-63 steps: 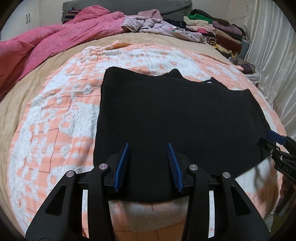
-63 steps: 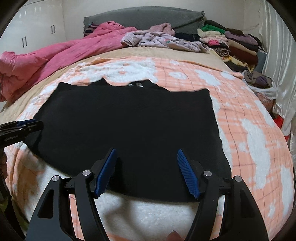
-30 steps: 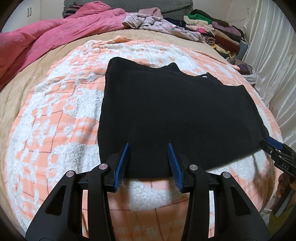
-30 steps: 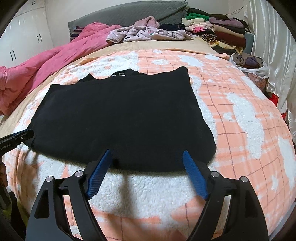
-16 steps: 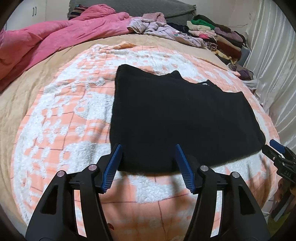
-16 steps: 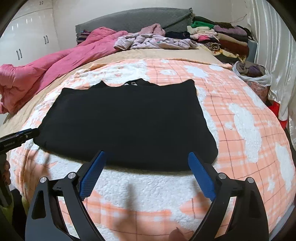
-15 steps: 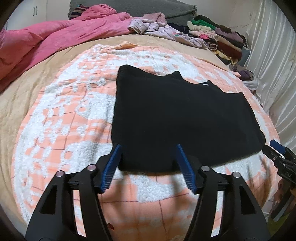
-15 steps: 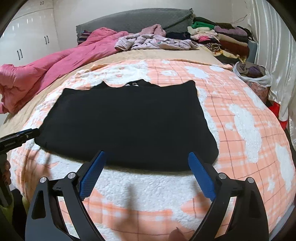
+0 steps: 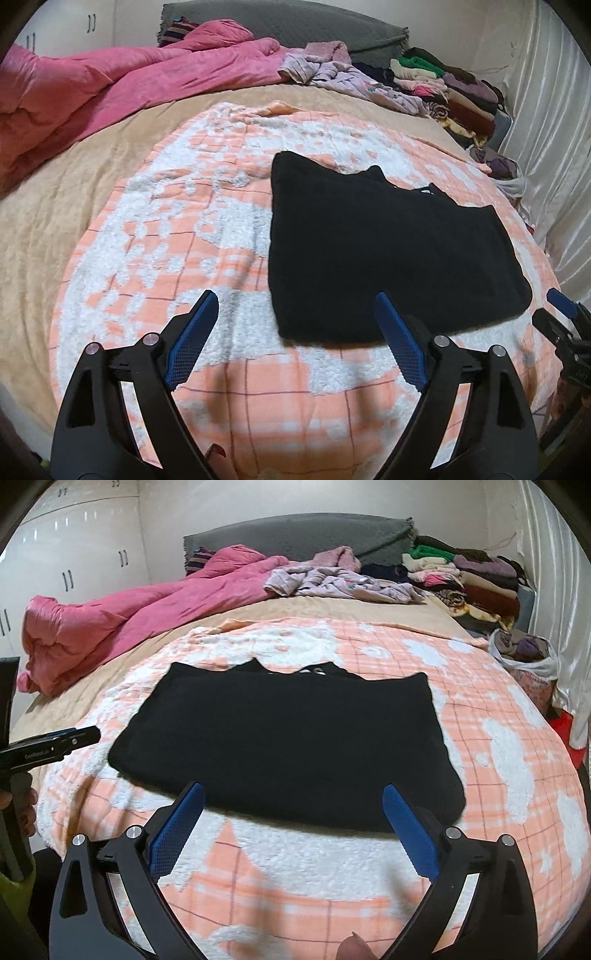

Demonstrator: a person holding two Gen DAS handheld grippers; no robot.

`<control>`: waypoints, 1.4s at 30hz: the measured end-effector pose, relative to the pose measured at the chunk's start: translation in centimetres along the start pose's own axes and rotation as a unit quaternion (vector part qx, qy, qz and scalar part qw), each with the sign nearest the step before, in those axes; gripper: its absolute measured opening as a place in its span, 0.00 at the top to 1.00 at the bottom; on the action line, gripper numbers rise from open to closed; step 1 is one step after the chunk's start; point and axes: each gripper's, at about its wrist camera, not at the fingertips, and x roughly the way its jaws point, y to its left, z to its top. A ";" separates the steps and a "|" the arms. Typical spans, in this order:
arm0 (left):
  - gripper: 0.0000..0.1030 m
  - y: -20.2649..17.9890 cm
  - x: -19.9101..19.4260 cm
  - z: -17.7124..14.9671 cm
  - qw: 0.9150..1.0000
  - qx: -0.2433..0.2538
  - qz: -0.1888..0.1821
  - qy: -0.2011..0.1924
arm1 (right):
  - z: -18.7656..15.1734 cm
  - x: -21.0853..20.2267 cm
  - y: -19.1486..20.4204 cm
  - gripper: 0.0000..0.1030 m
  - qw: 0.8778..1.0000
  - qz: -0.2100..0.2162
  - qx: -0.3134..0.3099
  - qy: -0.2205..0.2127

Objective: Fold small clothes

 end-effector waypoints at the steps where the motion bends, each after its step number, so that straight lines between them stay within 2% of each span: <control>1: 0.23 0.1 -0.1 0.0 1.000 -0.001 0.001 -0.001 | 0.0 0.0 0.4 0.06 1.000 0.004 -0.004 0.000; 2: 0.23 0.3 -0.2 0.0 1.000 -0.001 0.004 -0.001 | 0.1 -0.1 0.8 0.06 1.000 0.006 -0.008 -0.001; 3: 0.17 0.5 -0.2 0.0 1.000 -0.002 0.007 -0.001 | 0.1 -0.1 1.2 0.05 1.000 0.008 -0.011 -0.001; 5: 0.12 0.8 -0.4 0.1 1.000 -0.005 0.009 -0.002 | 0.3 0.0 1.9 0.05 1.000 0.015 -0.018 -0.001; 13: 0.12 2.2 -0.5 0.3 1.000 -0.019 0.013 -0.005 | 0.3 0.7 5.0 0.05 0.998 0.034 -0.050 0.000; 23: 0.09 4.2 1.1 1.4 0.999 -0.035 0.029 0.007 | -0.3 4.2 9.6 0.05 0.993 0.050 -0.106 0.024; 29: 0.09 4.4 2.3 2.6 0.999 -0.031 0.035 0.012 | -0.8 6.5 11.7 0.05 0.988 0.050 -0.141 0.039; 42: 0.09 4.4 5.4 5.0 0.998 -0.008 0.050 0.030 | -1.6 11.2 14.6 0.05 0.975 0.011 -0.217 0.049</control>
